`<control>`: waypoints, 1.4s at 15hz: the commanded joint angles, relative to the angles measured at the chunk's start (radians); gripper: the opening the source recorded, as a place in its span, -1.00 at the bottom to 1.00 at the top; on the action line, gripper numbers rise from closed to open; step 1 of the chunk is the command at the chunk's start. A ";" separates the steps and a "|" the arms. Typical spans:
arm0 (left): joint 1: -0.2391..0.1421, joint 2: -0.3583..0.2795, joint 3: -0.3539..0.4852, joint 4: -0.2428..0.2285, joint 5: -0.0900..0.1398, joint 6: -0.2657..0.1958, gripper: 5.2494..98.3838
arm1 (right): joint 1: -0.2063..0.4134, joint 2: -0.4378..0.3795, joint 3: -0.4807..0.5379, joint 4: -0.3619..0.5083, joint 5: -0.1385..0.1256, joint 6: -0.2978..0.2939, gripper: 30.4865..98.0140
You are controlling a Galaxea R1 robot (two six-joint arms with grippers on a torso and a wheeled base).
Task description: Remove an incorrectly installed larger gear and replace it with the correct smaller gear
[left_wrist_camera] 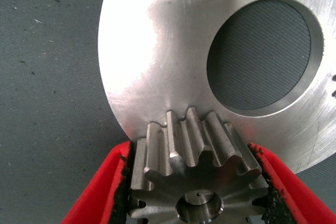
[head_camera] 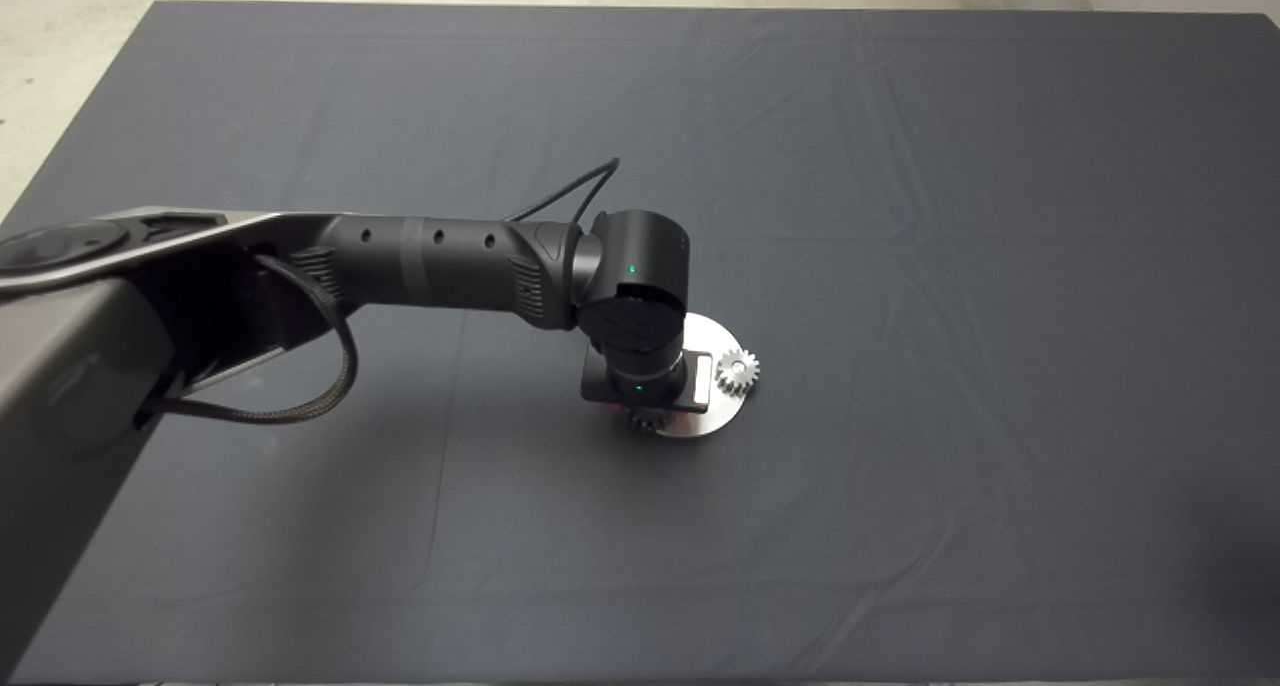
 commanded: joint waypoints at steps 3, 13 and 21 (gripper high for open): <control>-0.012 -0.023 0.009 0.013 0.087 0.008 -0.07 | 0.009 0.024 0.000 0.033 -0.111 0.009 0.44; -0.022 -0.018 0.016 -0.009 0.085 0.022 -0.12 | 0.010 0.030 -0.004 0.030 -0.110 0.016 0.44; -0.124 -0.024 0.058 -0.106 0.105 0.011 -0.16 | 0.009 0.053 -0.013 0.030 -0.110 0.019 0.44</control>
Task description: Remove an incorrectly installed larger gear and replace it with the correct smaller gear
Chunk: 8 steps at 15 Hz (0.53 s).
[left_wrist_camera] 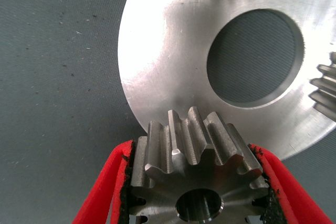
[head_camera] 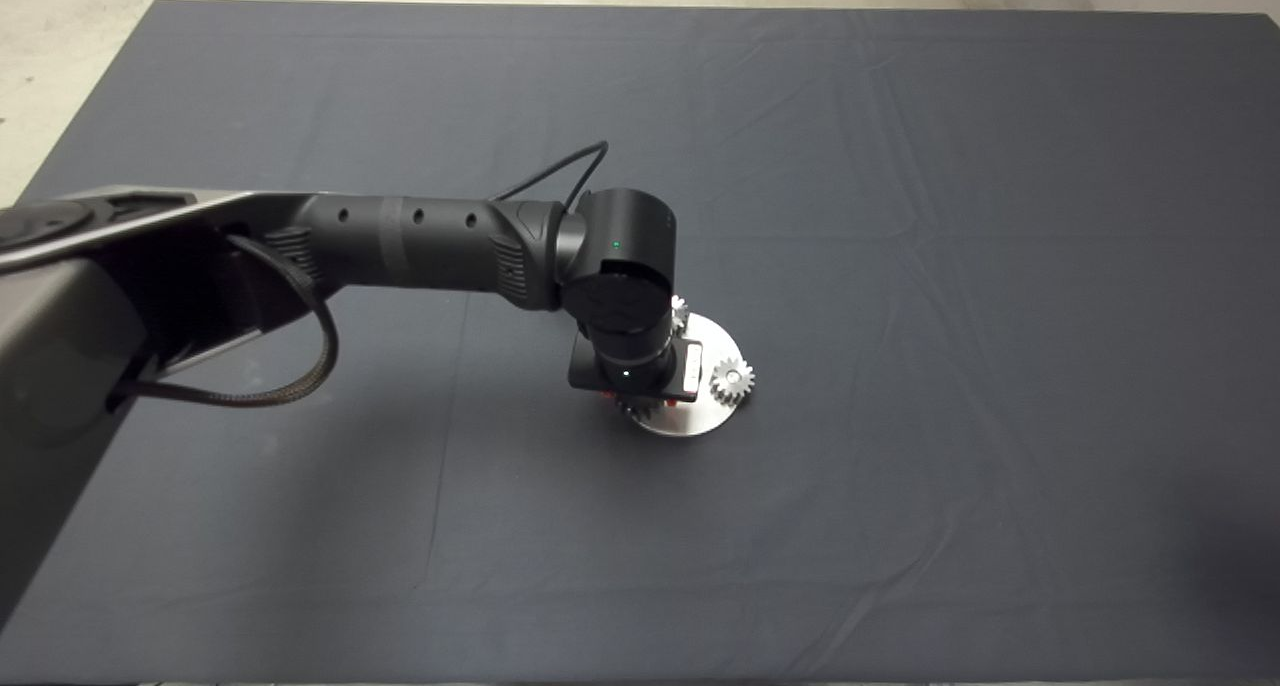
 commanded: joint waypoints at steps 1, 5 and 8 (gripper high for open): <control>-0.084 -0.009 0.045 -0.065 0.104 -0.005 -0.18 | 0.010 0.009 -0.006 0.030 -0.110 0.008 0.44; -0.189 -0.002 0.093 -0.240 0.101 -0.016 -0.18 | 0.010 0.042 -0.009 0.030 -0.110 0.020 0.44; -0.209 -0.038 0.106 -0.271 0.104 -0.045 -0.19 | 0.010 0.065 -0.011 0.030 -0.110 0.039 0.44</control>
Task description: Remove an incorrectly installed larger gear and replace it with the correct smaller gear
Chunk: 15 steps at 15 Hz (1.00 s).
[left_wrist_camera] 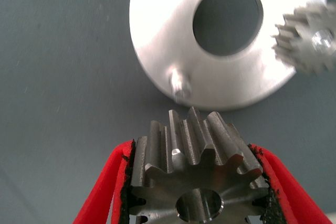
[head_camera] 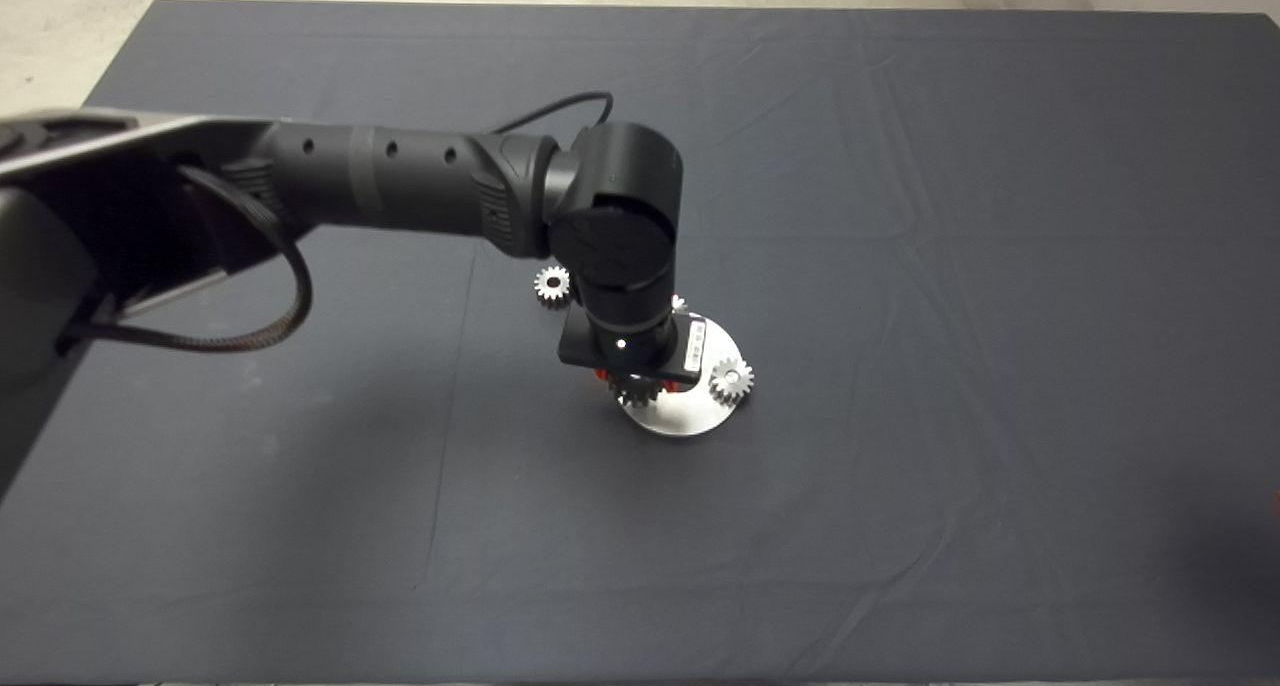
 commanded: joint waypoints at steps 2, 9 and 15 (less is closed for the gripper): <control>-0.066 -0.122 0.073 -0.057 0.093 -0.027 -0.19 | 0.010 0.034 -0.004 0.031 -0.110 0.030 0.44; 0.002 -0.444 0.229 0.237 0.090 -0.019 -0.19 | 0.010 0.041 -0.004 0.031 -0.111 0.036 0.44; 0.191 -0.466 0.182 0.377 0.084 -0.022 -0.20 | 0.010 0.054 -0.004 0.031 -0.111 0.039 0.44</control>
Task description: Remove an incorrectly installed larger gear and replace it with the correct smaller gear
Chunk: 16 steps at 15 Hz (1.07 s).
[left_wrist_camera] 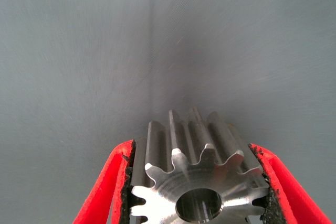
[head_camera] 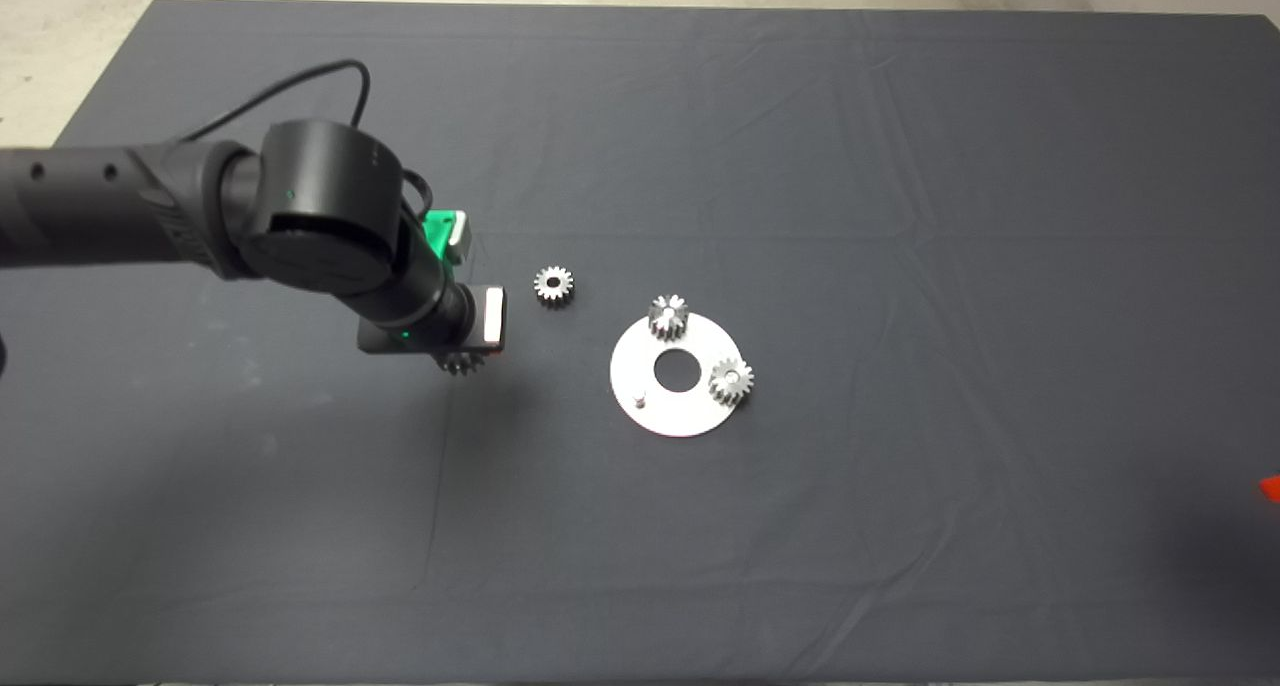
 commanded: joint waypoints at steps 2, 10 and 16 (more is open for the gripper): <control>0.165 -0.019 -0.038 0.136 0.081 -0.002 -0.20 | 0.010 0.017 0.001 0.031 -0.111 0.010 0.44; 0.173 0.078 -0.092 0.162 0.086 0.026 -0.17 | 0.010 0.026 0.001 0.030 -0.108 0.018 0.44; 0.173 0.101 -0.114 0.161 0.087 0.027 -0.10 | 0.011 0.040 0.001 0.030 -0.108 0.030 0.44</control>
